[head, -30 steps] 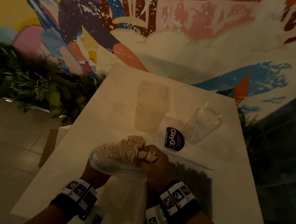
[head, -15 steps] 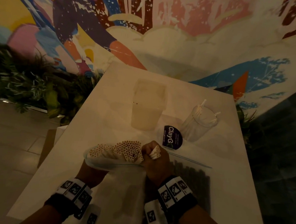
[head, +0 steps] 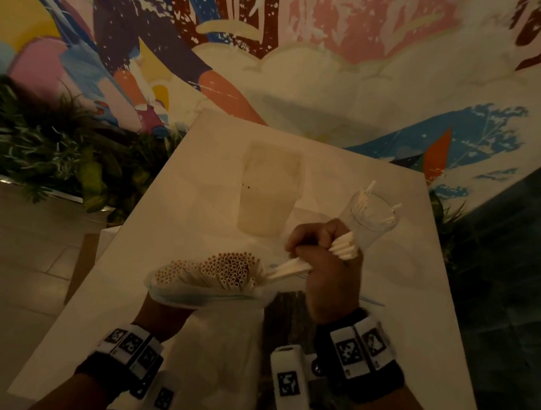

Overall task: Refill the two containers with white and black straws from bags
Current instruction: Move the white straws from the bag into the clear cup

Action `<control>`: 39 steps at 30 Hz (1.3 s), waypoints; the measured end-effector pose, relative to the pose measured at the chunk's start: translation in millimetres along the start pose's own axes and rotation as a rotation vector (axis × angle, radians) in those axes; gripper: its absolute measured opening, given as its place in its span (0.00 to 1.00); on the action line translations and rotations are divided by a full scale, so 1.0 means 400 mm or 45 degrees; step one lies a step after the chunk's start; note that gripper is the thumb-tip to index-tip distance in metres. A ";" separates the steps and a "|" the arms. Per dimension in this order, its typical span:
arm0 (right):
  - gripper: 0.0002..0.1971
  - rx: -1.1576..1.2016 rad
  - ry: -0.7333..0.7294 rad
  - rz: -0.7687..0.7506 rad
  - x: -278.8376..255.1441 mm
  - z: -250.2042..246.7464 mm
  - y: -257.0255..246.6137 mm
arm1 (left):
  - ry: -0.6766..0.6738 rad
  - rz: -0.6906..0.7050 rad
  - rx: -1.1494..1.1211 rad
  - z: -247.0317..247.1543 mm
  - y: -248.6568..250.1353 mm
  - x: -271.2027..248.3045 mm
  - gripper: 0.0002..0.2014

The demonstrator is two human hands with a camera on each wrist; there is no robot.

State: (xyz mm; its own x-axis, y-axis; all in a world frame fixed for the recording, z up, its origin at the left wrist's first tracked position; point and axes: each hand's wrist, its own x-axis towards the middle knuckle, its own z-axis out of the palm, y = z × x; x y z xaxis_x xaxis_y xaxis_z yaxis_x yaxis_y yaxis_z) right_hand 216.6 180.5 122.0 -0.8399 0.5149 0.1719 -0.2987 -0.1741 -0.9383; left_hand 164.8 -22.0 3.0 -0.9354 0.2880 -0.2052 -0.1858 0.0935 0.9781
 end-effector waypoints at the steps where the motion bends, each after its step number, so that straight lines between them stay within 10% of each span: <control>1: 0.18 0.047 0.016 -0.015 0.013 -0.007 -0.028 | 0.012 -0.033 -0.018 0.000 -0.014 0.010 0.21; 5: 0.16 0.110 0.094 -0.218 0.110 -0.081 -0.142 | 0.006 -0.123 -0.074 -0.007 -0.056 0.027 0.34; 11: 0.10 -0.276 0.404 -0.654 0.276 -0.224 -0.216 | -0.024 -0.123 -0.071 -0.010 -0.065 0.028 0.24; 19: 0.11 -0.494 0.563 -0.238 0.345 -0.292 -0.057 | -0.004 -0.187 -0.240 -0.015 -0.094 0.039 0.34; 24: 0.05 -0.438 0.754 -0.138 0.351 -0.288 -0.039 | 0.019 -0.161 -0.203 -0.002 -0.074 0.032 0.22; 30: 0.50 -1.538 0.499 0.488 0.366 -0.358 0.027 | 0.059 -0.156 -0.151 -0.011 -0.081 0.033 0.22; 33: 0.43 -1.694 0.448 0.384 0.355 -0.356 0.039 | 0.062 -0.110 -0.099 -0.009 -0.068 0.024 0.32; 36: 0.37 -1.641 0.481 -0.079 0.350 -0.361 0.055 | -0.002 -0.002 0.170 0.004 -0.034 0.008 0.17; 39: 0.30 -1.931 0.095 0.071 0.354 -0.358 0.072 | 0.005 0.028 0.185 0.008 -0.021 0.004 0.18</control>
State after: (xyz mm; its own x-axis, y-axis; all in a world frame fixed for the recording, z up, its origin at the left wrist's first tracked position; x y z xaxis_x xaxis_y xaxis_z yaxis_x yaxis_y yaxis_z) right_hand 154.0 368.4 76.2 -0.7961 0.5849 0.1554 0.5047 0.7834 -0.3628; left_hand 165.7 -19.2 -5.6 -0.9400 0.2877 -0.1832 -0.1199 0.2241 0.9672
